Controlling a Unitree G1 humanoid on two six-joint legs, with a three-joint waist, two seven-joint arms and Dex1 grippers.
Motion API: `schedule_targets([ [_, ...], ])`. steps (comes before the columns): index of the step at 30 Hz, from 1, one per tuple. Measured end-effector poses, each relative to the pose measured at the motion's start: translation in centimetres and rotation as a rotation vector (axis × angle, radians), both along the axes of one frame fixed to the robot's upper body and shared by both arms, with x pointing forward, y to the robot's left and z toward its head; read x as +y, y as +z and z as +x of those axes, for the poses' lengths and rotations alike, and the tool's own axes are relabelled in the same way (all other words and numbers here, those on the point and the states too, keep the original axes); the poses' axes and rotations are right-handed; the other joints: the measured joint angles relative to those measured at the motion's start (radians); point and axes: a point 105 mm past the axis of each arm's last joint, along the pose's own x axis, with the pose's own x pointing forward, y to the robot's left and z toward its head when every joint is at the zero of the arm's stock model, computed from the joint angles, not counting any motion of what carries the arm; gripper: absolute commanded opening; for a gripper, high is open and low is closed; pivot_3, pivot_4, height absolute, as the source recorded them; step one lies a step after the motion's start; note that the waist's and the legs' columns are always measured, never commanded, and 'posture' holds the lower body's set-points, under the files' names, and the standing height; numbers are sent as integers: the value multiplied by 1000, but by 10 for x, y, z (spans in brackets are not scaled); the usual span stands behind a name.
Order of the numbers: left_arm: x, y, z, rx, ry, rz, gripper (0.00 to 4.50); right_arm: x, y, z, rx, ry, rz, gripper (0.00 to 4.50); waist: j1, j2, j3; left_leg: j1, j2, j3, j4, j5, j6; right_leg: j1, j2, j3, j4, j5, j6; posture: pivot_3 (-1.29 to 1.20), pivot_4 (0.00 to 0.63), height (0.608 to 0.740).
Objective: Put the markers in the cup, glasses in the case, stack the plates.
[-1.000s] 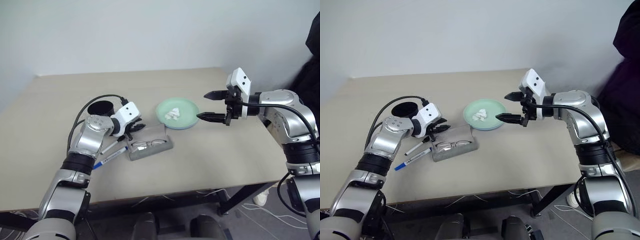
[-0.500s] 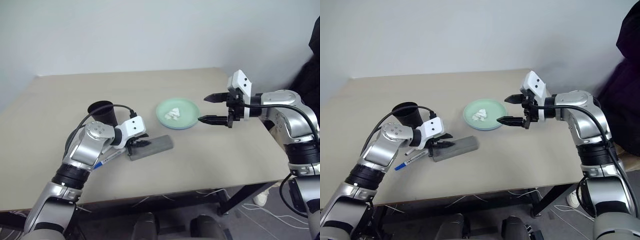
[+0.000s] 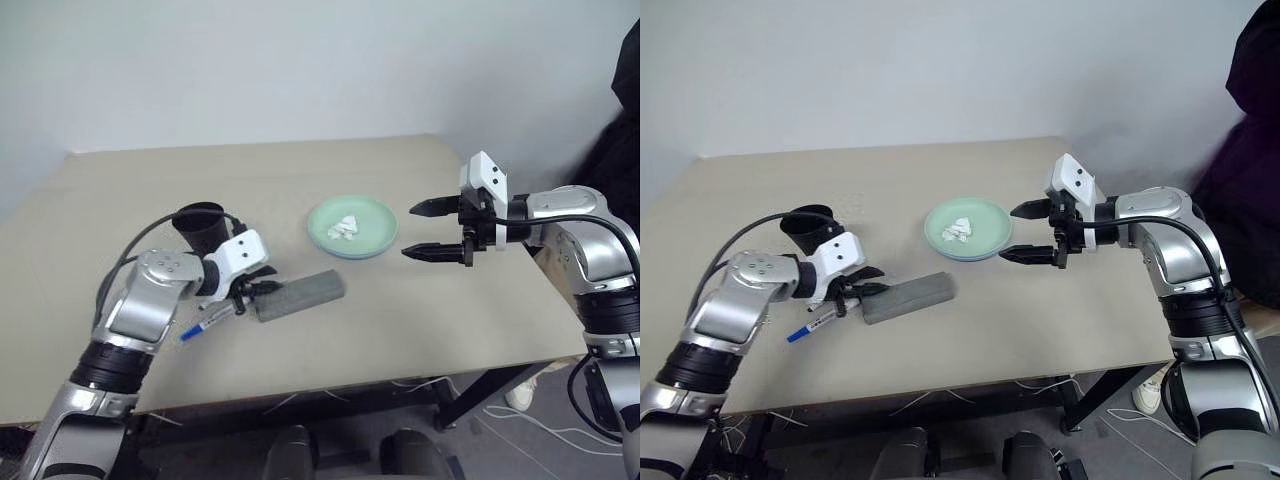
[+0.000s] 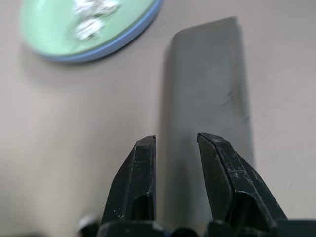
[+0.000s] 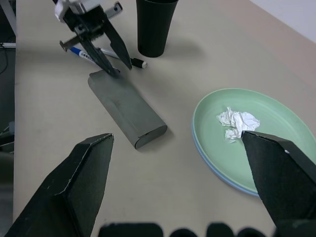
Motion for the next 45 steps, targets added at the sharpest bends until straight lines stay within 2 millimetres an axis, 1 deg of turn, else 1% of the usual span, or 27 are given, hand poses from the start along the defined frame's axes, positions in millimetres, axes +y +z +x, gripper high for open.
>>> schedule_targets([
  [4,21,-3,-10,47,50,-4,1372,0,0,-1,1,8,-2,4500,0,0,0,0,0,0,0,0,0,-1,0,0,0,0,0,0,0,712],
  [7,32,-6,-15,70,76,-4,1372,0,0,-1,3,12,-3,4500,2,0,0,0,0,0,0,0,0,-1,-1,0,0,0,0,0,0,712],
  [8,35,-7,-15,77,86,-4,966,0,0,-1,4,13,-3,4500,3,0,0,0,0,0,0,0,0,-1,-1,-1,0,0,0,0,0,712],
  [9,38,-8,-16,83,97,-7,733,0,-1,-1,4,14,-4,4500,2,0,0,0,0,0,0,0,0,-1,-1,-1,0,0,0,0,0,712],
  [11,40,-10,-16,97,107,-19,69,1,-1,-1,5,15,-5,4500,2,0,0,0,0,1,0,0,0,-1,-1,-1,0,1,-1,0,0,712],
  [14,45,-14,-19,121,117,-25,27,1,-1,-1,6,16,-6,4500,1,0,0,0,1,1,-1,0,0,-3,-1,-1,0,1,-1,0,0,712],
  [18,50,-15,-20,135,124,-34,27,1,-1,-2,7,16,-5,4500,1,0,0,0,1,2,-4,0,0,-5,-1,-1,0,1,-2,0,0,712],
  [19,50,-15,-20,139,125,-37,294,1,-1,-2,7,17,-5,4500,1,0,0,0,1,2,-4,0,0,-5,-1,-1,0,1,-2,0,0,712],
  [20,50,-16,-20,141,126,-41,384,1,-1,-2,7,17,-5,4500,1,0,0,0,1,2,-4,0,0,-5,-1,-1,0,1,-2,0,0,712],
  [21,50,-16,-20,145,126,-48,599,1,-1,-2,7,17,-5,4500,1,0,0,-1,1,2,-4,0,0,-5,-1,0,0,1,-2,0,0,712],
  [28,50,-16,-21,164,128,-67,2945,1,-1,-1,7,16,-5,4500,1,0,0,-1,1,2,-3,0,0,-5,-1,-1,0,2,-2,0,0,712],
  [32,52,-16,-20,151,135,-60,4082,1,-1,-1,6,16,-5,4500,1,0,0,-1,1,2,-3,0,0,-5,-1,-1,0,2,-2,0,0,712],
  [37,56,-19,-19,149,161,-54,4082,1,-1,-1,5,14,-5,4500,1,0,0,-1,1,2,-3,0,0,-6,-1,-1,0,2,-2,0,0,712],
  [42,61,-27,-20,180,184,-42,4082,1,-1,-1,1,9,-5,4500,1,0,0,-1,1,2,-3,0,0,-6,-1,-1,0,2,-2,0,0,712],
  [45,59,-35,-21,208,182,-39,4082,1,-1,0,-1,6,-4,4500,1,0,0,-1,1,2,-3,0,0,-6,-1,-1,0,2,-2,0,0,712],
])
